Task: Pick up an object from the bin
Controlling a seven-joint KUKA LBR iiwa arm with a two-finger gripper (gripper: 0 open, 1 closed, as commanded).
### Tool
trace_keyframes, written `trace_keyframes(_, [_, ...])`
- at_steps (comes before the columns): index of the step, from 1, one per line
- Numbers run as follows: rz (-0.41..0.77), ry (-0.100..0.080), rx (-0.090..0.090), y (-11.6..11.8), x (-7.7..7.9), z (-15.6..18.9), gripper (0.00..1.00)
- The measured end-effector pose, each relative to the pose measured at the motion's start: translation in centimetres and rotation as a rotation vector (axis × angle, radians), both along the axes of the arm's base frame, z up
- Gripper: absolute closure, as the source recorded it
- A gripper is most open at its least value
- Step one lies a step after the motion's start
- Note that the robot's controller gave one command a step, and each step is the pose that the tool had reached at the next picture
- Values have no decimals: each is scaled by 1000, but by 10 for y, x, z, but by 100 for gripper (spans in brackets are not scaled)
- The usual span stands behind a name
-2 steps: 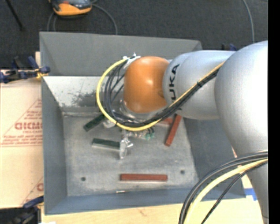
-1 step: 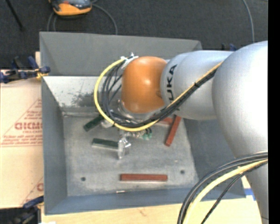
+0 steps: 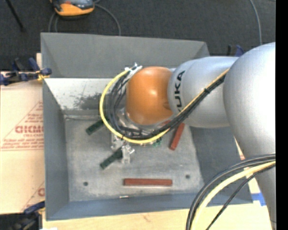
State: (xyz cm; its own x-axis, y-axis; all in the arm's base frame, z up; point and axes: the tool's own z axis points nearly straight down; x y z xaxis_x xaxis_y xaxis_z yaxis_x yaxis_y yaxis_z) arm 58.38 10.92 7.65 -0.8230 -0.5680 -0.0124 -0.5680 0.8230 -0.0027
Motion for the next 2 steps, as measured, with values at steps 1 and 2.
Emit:
trace_keyframes(1, [-1,0,0,0,0,0,100])
trace_keyframes(2, [44,6,-3,32,-29,142,100])
